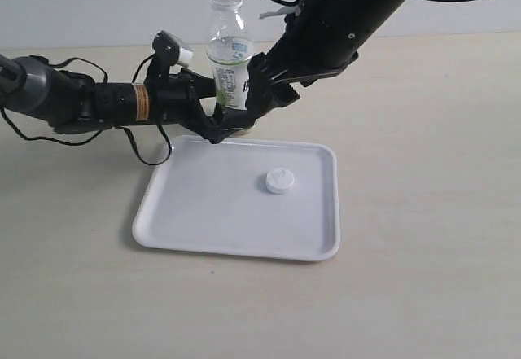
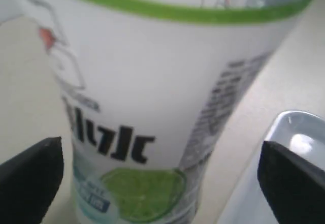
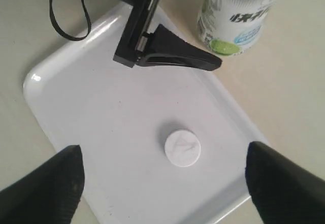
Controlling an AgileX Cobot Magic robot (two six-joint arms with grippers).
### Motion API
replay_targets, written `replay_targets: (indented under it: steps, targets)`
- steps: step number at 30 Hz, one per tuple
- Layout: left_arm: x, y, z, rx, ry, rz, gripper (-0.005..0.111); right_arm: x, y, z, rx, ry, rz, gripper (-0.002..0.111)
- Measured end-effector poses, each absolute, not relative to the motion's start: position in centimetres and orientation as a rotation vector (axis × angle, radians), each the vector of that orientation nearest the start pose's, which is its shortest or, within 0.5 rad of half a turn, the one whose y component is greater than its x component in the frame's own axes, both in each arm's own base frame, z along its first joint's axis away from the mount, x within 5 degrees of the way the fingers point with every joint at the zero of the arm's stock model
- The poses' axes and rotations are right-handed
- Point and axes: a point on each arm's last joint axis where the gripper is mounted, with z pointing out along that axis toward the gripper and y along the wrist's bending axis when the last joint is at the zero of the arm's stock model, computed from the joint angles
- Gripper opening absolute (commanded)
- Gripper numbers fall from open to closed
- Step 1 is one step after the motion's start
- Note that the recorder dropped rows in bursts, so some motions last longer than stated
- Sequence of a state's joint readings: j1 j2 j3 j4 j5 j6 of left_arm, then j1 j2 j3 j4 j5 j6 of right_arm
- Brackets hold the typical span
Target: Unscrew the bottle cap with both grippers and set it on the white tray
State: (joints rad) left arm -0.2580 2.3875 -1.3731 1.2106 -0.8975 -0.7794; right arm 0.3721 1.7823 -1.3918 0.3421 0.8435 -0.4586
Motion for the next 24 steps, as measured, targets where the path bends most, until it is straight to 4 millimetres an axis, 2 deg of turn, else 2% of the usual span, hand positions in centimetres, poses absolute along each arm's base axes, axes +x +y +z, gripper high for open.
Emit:
replay_targets:
  steps: [5,8,10,12,14,16,17,20,24]
  targets:
    - [42.3,-15.7,8.1,1.01,1.848,-0.888,0.1,33.8,15.6,28.3,-0.856,2.473,0.383,0.075]
    - [41.7,-14.7,7.8,1.032,1.904,-0.904,0.095,33.2,15.4,29.6,-0.851,2.44,0.382,0.075]
    - [41.0,-14.1,7.8,1.05,1.93,-0.907,0.084,32.9,15.3,30.3,-0.847,2.42,0.381,0.075]
    - [40.1,-13.6,7.9,1.065,1.949,-0.907,0.063,32.5,15.2,31.0,-0.845,2.401,0.38,0.075]
    - [39.5,-12.9,8.7,1.058,1.955,-0.899,0.038,32.1,15.0,31.7,-0.849,2.392,0.382,0.066]
    - [38.9,-12.2,10.0,1.044,1.951,-0.885,0.007,31.6,14.9,32.3,-0.855,2.388,0.385,0.047]
    - [38.7,-11.9,10.6,1.032,1.952,-0.88,0.001,31.3,14.8,32.6,-0.855,2.381,0.385,0.038]
    - [37.9,-10.9,13.1,0.965,1.952,-0.871,0.0,30.2,14.3,33.2,-0.846,2.358,0.382,0.002]
    - [36.5,-9.8,16.1,0.831,1.978,-0.825,0.0,28.1,13.3,34.0,-0.811,2.296,0.367,0.0]
